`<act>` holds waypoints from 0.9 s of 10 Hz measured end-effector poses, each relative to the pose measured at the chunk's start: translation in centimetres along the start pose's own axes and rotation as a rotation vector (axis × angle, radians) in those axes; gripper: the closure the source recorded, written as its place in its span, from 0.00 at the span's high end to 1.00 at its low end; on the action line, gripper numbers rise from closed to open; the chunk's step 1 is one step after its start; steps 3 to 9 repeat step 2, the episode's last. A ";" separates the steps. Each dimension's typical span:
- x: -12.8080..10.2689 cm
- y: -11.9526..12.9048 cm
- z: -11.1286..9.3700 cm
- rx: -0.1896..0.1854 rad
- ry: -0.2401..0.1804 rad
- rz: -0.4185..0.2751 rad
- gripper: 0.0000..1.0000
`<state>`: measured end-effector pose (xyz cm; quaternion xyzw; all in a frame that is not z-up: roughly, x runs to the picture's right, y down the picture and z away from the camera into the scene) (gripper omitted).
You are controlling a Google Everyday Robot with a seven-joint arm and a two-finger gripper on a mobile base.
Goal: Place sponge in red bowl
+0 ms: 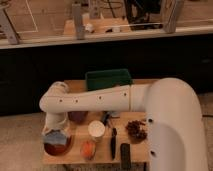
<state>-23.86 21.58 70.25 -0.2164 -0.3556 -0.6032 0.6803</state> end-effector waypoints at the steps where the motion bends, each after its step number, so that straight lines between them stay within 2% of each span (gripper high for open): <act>1: 0.1 0.0 0.1 0.004 -0.004 -0.005 0.80; 2: 0.4 0.6 -0.3 0.017 -0.013 -0.003 0.80; 9: 0.4 0.6 -0.3 0.017 -0.013 -0.003 0.80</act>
